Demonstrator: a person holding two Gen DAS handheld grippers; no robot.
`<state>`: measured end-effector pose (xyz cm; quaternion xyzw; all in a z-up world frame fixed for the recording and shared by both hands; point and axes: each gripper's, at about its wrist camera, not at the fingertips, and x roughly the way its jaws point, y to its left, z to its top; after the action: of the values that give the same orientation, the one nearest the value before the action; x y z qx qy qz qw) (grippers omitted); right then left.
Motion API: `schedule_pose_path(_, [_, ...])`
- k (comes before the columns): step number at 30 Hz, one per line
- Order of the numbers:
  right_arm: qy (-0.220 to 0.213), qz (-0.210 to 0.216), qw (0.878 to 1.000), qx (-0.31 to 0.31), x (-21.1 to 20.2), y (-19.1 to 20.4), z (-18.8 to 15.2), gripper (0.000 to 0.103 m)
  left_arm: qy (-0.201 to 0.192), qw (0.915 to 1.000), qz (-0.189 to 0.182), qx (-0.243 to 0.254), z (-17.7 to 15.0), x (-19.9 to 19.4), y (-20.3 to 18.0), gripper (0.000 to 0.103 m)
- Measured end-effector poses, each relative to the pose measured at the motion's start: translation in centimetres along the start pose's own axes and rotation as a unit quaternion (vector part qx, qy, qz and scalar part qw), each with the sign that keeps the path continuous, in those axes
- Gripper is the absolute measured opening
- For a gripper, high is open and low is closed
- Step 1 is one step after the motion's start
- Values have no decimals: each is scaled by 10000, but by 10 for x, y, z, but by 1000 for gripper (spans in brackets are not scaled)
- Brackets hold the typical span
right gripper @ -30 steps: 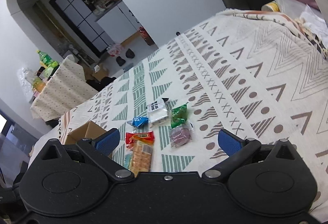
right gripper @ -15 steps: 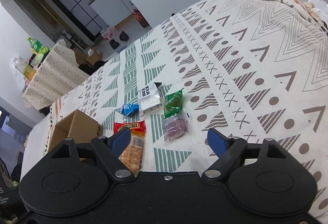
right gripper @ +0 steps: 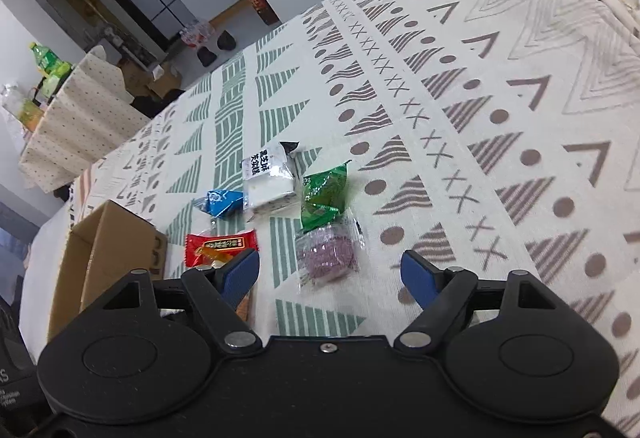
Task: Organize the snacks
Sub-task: 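Grasp the bread-stick pack with the left gripper while the right approaches the purple packet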
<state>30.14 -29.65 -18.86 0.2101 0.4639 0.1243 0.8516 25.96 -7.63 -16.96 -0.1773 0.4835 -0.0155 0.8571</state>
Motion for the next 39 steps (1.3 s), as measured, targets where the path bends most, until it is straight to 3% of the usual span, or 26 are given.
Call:
schedule_pose_path(5, [181,-37,9997,-176,17,6,3,78,92,9992,149,367,3,10,-8,50])
schedule_pose_path(8, [237,-20,9994,-254,21,8,3,78,248,9990,103,349,8,15,-9,23])
schedule_pose_path(9, [254,-15,9993,-284,23,9,3,78,355,9990,57,279,9,17,-8,22])
schedule_pose_path(26, [489,-257,9957,-746,58,24,8,74,-209,9996,158,93,22,-18,-2,22])
schedule_pose_path(29, [576,-293,9928,-1007,59,30,1,69,-348,9991,199,105,26,-29,2,22])
schedule_pose_path(31, [646,-283,9912,-1119,60,32,-2,47,-407,9988,276,59,28,-34,6,22])
schedule_pose_path(34, [709,-99,9921,-1033,57,30,-3,39,-476,9982,357,-6,30,-42,11,22])
schedule_pose_path(39, [582,5,9927,-1052,44,35,-5,35,-631,9971,415,13,31,-58,11,22])
